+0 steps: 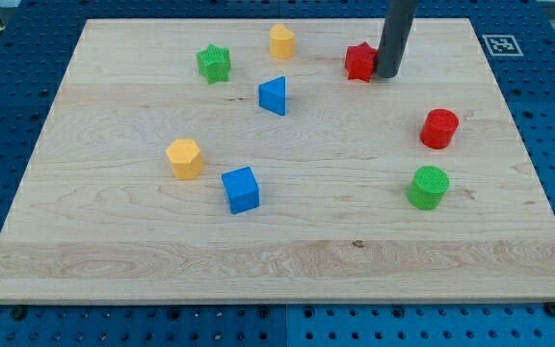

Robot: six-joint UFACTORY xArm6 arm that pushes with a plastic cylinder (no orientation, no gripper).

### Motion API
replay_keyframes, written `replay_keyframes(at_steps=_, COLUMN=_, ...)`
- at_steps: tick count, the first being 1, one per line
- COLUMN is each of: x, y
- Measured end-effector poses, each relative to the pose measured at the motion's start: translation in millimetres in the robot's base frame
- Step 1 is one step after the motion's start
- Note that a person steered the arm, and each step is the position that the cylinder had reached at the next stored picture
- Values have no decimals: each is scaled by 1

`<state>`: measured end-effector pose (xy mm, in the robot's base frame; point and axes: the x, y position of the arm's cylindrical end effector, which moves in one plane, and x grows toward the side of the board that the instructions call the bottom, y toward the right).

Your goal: Move the red circle and the red star diagonal to each other

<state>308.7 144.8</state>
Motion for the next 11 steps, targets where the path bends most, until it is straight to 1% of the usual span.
replay_keyframes(at_steps=3, x=1, y=-5)
replay_keyframes(at_steps=6, x=68, y=-10)
replay_keyframes(at_steps=8, x=86, y=-44)
replay_keyframes(at_steps=11, x=94, y=-104)
